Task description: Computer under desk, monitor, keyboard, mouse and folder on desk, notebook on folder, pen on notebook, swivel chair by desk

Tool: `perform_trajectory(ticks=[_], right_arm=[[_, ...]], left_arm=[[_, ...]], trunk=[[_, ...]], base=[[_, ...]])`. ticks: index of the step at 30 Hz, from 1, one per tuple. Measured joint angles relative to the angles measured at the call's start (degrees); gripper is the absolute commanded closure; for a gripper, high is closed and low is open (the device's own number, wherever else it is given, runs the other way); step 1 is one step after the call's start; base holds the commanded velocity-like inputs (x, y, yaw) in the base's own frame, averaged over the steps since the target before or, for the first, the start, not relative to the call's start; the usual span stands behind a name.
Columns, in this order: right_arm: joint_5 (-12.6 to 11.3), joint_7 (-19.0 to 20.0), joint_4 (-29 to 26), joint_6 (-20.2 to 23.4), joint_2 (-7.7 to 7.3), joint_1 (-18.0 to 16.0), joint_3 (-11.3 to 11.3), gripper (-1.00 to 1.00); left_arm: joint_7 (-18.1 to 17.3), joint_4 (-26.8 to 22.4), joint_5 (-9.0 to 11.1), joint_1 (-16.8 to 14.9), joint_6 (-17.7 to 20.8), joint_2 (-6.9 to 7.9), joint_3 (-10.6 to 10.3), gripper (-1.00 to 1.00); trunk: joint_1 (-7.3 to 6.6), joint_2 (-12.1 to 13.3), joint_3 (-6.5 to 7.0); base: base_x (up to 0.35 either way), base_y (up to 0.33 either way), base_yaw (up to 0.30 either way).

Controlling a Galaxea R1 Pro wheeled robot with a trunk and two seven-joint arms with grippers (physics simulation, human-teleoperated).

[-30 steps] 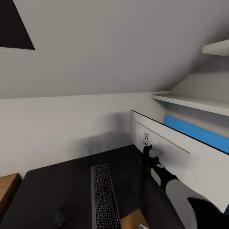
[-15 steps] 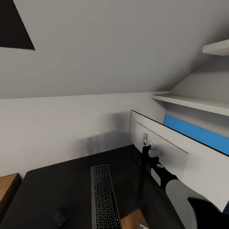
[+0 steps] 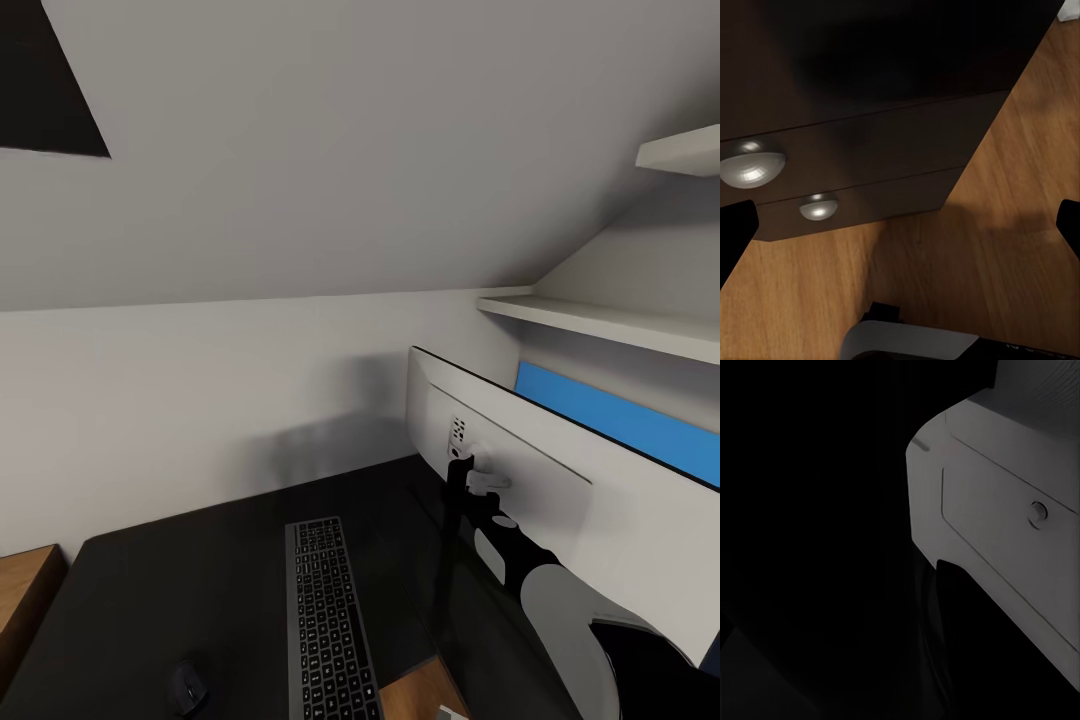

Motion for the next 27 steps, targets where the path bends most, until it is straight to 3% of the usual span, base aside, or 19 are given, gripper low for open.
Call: perform_trajectory(ticks=[14, 27], right_arm=[[-0.1, 0.0, 0.1, -0.1, 0.0, 0.0, 0.0, 1.0], [-0.1, 0.0, 0.1, -0.1, 0.01, 0.0, 0.0, 1.0]], left_arm=[[0.0, 0.0, 0.0, 0.0, 0.0, 0.0, -0.1, -1.0], [0.0, 0.1, 0.0, 0.0, 0.0, 0.0, -0.1, -1.0]], trunk=[[0.0, 0.0, 0.0], [0.04, 0.0, 0.0]], base=[[-0.007, 0.0, 0.0], [-0.322, 0.0, 0.0]])
